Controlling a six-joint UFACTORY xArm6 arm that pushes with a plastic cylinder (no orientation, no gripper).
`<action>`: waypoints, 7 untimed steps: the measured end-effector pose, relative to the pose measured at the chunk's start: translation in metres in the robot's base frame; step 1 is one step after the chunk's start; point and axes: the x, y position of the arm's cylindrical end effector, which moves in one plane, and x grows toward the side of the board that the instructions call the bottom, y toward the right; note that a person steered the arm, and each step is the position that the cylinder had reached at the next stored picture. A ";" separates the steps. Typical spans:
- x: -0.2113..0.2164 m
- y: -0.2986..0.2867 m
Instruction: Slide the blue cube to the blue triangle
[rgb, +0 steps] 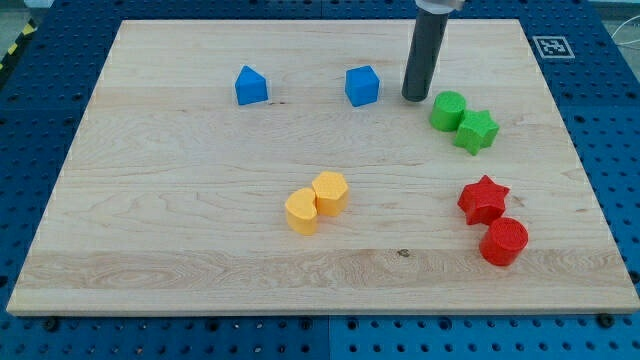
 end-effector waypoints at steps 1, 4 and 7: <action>0.000 -0.022; -0.005 -0.120; -0.014 -0.159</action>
